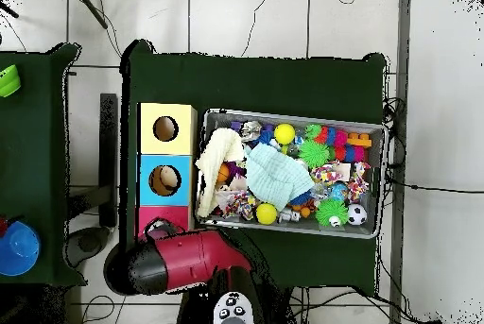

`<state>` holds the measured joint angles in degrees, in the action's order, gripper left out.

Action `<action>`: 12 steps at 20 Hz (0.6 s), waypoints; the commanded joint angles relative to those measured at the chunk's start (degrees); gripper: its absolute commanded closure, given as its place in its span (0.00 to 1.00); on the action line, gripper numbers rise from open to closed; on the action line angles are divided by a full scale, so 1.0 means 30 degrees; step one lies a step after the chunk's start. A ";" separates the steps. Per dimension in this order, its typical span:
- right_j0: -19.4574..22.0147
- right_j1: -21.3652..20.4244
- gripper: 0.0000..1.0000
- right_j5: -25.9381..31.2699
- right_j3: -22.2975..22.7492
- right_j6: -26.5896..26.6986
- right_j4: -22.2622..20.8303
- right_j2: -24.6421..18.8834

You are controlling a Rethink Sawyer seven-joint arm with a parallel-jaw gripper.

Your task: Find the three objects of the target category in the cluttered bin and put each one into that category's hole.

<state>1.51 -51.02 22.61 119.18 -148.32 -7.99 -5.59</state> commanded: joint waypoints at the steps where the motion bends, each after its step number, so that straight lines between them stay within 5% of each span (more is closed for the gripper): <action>1: 0.0845 0.0817 1.00 0.0773 0.1060 -0.1395 0.2548 -0.2640; 12: 0.2581 0.3813 1.00 -0.1802 0.2936 -0.1082 0.4593 -0.5169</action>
<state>5.53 -47.75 22.16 122.41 -148.32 2.16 -13.21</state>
